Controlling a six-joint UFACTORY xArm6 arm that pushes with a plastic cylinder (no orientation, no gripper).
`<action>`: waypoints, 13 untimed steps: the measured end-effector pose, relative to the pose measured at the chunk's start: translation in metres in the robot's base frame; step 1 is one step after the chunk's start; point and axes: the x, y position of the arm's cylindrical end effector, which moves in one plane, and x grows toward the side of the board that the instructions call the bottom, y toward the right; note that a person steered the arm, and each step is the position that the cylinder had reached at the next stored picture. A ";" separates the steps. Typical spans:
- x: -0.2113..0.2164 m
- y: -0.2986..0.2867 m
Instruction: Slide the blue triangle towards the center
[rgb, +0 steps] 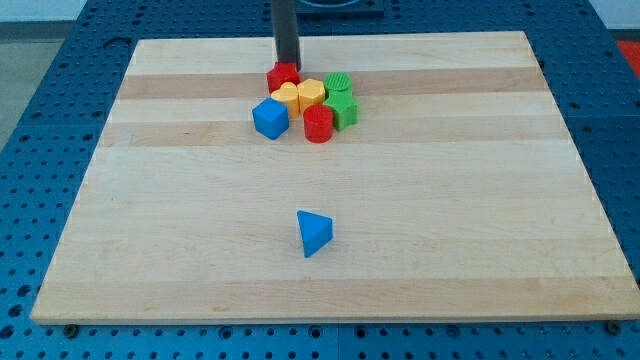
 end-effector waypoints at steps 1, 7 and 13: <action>0.001 0.051; 0.067 0.134; 0.219 0.125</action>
